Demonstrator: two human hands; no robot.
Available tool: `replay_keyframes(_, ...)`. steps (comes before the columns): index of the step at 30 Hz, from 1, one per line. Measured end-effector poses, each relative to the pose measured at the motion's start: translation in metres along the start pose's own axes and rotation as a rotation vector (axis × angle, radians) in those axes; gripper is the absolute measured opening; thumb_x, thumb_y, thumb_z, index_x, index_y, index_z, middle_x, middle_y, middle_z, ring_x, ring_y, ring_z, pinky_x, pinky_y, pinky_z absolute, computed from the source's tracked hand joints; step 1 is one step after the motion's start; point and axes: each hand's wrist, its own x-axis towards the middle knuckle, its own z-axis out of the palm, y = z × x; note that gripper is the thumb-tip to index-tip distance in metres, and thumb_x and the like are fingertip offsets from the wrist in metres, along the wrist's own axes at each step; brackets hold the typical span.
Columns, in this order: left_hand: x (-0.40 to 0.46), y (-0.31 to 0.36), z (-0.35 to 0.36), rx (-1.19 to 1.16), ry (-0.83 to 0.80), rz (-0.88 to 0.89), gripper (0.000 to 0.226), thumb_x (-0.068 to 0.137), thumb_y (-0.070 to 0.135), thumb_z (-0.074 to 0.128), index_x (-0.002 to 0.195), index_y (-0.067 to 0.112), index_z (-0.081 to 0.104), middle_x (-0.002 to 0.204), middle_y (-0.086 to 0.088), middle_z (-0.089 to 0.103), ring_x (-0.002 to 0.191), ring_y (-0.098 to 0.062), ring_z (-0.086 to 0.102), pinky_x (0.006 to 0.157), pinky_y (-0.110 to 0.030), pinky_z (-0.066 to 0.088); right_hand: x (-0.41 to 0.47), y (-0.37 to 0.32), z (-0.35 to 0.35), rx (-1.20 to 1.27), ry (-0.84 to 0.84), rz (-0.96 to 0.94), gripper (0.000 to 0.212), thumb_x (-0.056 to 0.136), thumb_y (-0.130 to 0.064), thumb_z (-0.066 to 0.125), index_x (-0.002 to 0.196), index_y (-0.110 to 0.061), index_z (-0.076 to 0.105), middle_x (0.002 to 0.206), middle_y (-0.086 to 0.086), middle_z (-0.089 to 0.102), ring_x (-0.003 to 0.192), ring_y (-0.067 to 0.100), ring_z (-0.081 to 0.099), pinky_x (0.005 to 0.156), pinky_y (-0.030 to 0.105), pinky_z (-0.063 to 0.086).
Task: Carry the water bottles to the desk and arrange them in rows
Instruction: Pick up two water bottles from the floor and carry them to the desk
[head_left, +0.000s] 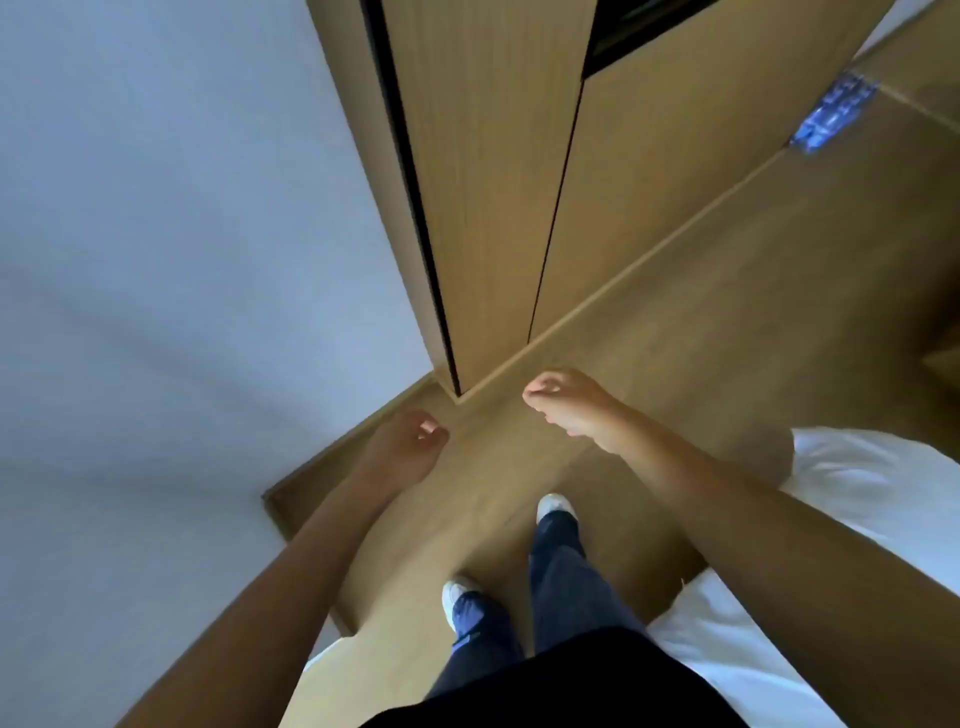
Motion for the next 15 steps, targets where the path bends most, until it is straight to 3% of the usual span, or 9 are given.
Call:
replay_keyframes(3, 0.022, 0.021, 0.015, 0.061, -0.034, -0.032, 0.01, 0.098, 0.03, 0.053, 0.091, 0.025, 0.057, 0.085, 0.013, 0.057, 0.068, 0.004, 0.05, 0.056, -0.012, 0.033, 0.012, 0.022, -0.024, 0.024, 0.028, 0.047, 0.036, 0.101, -0.025, 0.051, 0.125, 0.001, 0.06, 0.108, 0.02, 0.059, 0.092, 0.019, 0.051, 0.072, 0.026, 0.038)
replay_keyframes(7, 0.06, 0.065, 0.038, 0.071, -0.066, -0.037, 0.012, 0.098, 0.032, 0.052, 0.087, 0.029, 0.058, 0.08, 0.017, 0.057, 0.064, 0.003, 0.051, 0.054, -0.013, 0.035, 0.037, 0.055, -0.074, 0.102, 0.07, 0.081, 0.043, 0.099, -0.03, 0.056, 0.139, -0.017, 0.051, 0.133, 0.006, 0.056, 0.096, 0.015, 0.057, 0.063, 0.02, 0.041)
replay_keyframes(9, 0.081, 0.095, 0.054, 0.093, -0.08, -0.024, 0.012, 0.098, 0.031, 0.052, 0.088, 0.028, 0.058, 0.077, 0.016, 0.055, 0.062, 0.004, 0.049, 0.052, -0.01, 0.035, 0.05, 0.071, -0.105, 0.094, 0.091, 0.092, 0.044, 0.099, -0.03, 0.057, 0.14, -0.016, 0.05, 0.135, 0.006, 0.056, 0.098, 0.018, 0.061, 0.07, 0.023, 0.046)
replay_keyframes(10, 0.093, 0.112, 0.063, 0.1, -0.09, -0.024, 0.012, 0.098, 0.03, 0.052, 0.09, 0.026, 0.059, 0.078, 0.015, 0.055, 0.063, 0.004, 0.048, 0.049, -0.008, 0.033, 0.058, 0.08, -0.122, 0.095, 0.109, 0.107, 0.043, 0.099, -0.03, 0.057, 0.139, -0.016, 0.052, 0.133, 0.008, 0.057, 0.098, 0.019, 0.061, 0.071, 0.024, 0.047)
replay_keyframes(12, 0.119, 0.15, 0.081, 0.106, -0.118, -0.013, 0.013, 0.098, 0.028, 0.052, 0.095, 0.019, 0.061, 0.083, 0.011, 0.055, 0.067, 0.002, 0.049, 0.047, -0.006, 0.032, 0.071, 0.096, -0.158, 0.121, 0.159, 0.134, 0.036, 0.097, -0.026, 0.06, 0.131, -0.015, 0.057, 0.117, 0.01, 0.059, 0.081, 0.016, 0.056, 0.059, 0.02, 0.04)
replay_keyframes(15, 0.158, 0.212, 0.109, 0.109, -0.171, 0.011, 0.02, 0.098, 0.026, 0.053, 0.104, 0.01, 0.065, 0.096, -0.001, 0.06, 0.08, -0.012, 0.055, 0.054, -0.015, 0.037, 0.085, 0.12, -0.213, 0.214, 0.219, 0.173, 0.023, 0.096, -0.02, 0.061, 0.118, -0.017, 0.059, 0.096, 0.007, 0.054, 0.063, 0.006, 0.043, 0.052, 0.017, 0.03)
